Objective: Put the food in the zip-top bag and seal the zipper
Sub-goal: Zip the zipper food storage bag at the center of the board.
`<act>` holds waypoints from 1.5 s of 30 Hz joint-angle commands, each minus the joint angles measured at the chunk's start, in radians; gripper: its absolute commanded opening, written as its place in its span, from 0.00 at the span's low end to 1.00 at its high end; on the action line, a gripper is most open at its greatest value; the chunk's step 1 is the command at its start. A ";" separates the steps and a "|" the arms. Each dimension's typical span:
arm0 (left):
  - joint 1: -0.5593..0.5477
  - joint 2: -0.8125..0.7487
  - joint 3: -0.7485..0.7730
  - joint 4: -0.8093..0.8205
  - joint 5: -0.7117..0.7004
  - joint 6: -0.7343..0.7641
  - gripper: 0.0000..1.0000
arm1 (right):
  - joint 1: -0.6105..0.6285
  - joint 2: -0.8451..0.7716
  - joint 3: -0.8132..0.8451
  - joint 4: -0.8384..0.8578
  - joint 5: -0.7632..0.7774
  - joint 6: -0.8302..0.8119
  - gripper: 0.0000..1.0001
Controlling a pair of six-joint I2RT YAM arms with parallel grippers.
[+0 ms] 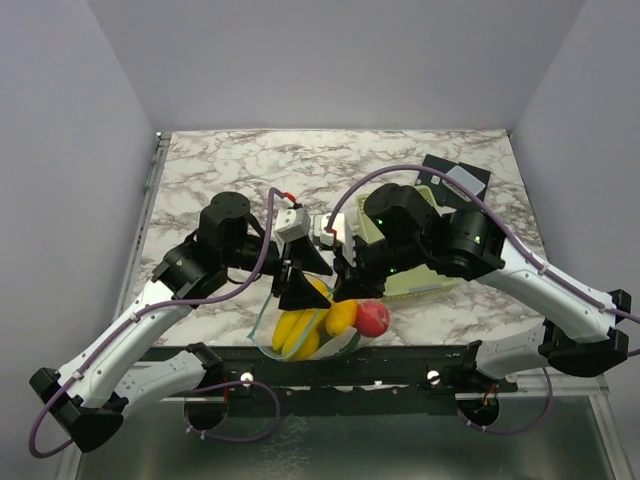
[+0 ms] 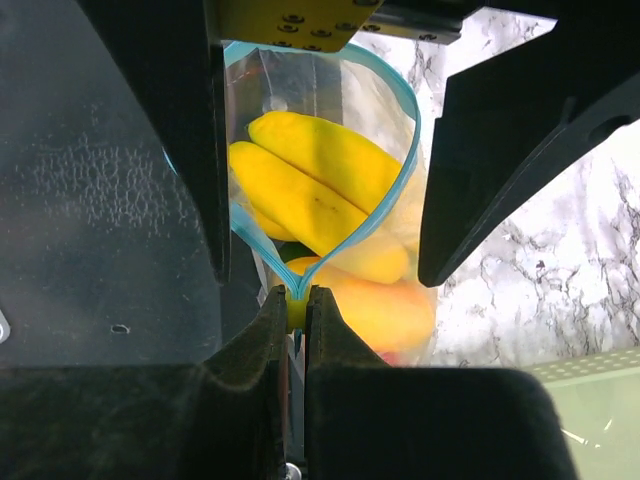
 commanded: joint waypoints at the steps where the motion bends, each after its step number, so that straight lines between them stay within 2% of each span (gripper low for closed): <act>1: -0.008 0.002 -0.025 0.026 0.053 0.007 0.77 | 0.006 0.017 0.041 -0.003 -0.020 0.043 0.01; 12: -0.011 -0.065 -0.077 0.027 0.004 -0.031 0.71 | 0.006 0.078 0.128 -0.048 0.067 0.150 0.01; 25: -0.011 -0.105 -0.032 -0.049 -0.184 0.006 0.66 | 0.006 0.086 0.144 -0.021 0.129 0.284 0.01; 45: -0.011 -0.131 0.005 -0.080 -0.315 0.027 0.65 | 0.007 0.142 0.210 -0.034 0.177 0.379 0.01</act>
